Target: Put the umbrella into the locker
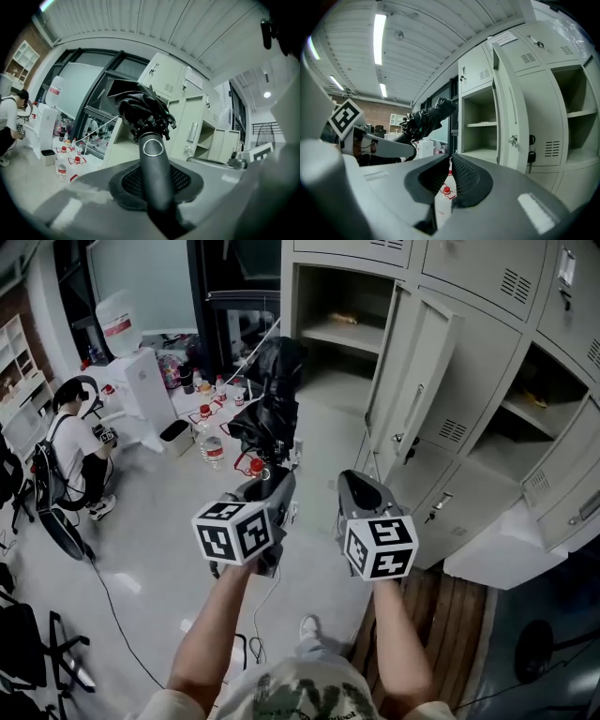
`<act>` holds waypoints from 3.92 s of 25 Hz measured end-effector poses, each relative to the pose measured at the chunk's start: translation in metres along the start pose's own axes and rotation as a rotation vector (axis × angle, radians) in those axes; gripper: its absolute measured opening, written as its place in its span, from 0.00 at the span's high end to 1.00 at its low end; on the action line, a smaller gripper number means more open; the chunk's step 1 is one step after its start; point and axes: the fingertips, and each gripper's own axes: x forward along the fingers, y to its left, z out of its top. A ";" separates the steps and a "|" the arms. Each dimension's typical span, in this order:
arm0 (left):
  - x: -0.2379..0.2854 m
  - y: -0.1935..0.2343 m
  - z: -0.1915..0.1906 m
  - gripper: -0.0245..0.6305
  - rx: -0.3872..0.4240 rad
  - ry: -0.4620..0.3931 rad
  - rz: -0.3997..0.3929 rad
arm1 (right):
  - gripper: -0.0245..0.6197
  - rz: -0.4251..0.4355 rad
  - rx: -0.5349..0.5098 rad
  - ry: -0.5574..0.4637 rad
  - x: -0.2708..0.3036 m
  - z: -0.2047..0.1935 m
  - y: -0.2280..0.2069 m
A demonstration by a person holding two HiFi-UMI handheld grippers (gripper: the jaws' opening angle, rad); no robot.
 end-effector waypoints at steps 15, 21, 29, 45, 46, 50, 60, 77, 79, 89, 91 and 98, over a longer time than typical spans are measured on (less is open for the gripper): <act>0.097 0.031 0.030 0.82 0.015 -0.004 0.032 | 0.94 0.094 0.041 -0.041 0.088 0.033 -0.039; 0.107 0.034 0.034 0.82 0.018 0.002 0.050 | 0.94 0.119 0.030 -0.037 0.095 0.035 -0.039; 0.117 0.038 0.039 0.82 0.050 0.017 0.031 | 0.94 0.102 0.014 -0.055 0.106 0.038 -0.039; 0.151 0.083 0.061 0.82 0.100 0.110 -0.188 | 0.94 -0.189 0.029 -0.052 0.152 0.037 -0.063; 0.152 0.084 0.061 0.82 0.101 0.120 -0.204 | 0.94 -0.207 0.033 -0.049 0.153 0.037 -0.064; 0.150 0.089 0.055 0.82 0.100 0.150 -0.256 | 0.94 -0.261 0.036 -0.039 0.156 0.035 -0.064; 0.137 0.093 0.019 0.82 0.121 0.242 -0.368 | 0.94 -0.375 0.048 -0.044 0.157 0.043 -0.067; 0.158 0.108 0.002 0.82 0.097 0.388 -0.479 | 0.94 -0.534 0.042 -0.031 0.148 0.045 -0.052; 0.164 0.110 0.000 0.82 0.089 0.402 -0.473 | 0.94 -0.532 0.032 -0.020 0.148 0.042 -0.048; 0.221 0.106 -0.001 0.82 0.111 0.444 -0.407 | 0.94 -0.468 0.042 0.020 0.169 0.025 -0.078; 0.234 0.106 -0.002 0.82 0.105 0.453 -0.390 | 0.94 -0.451 0.045 0.030 0.176 0.022 -0.087; 0.277 0.112 0.006 0.82 0.108 0.461 -0.321 | 0.94 -0.406 0.069 0.052 0.193 0.010 -0.116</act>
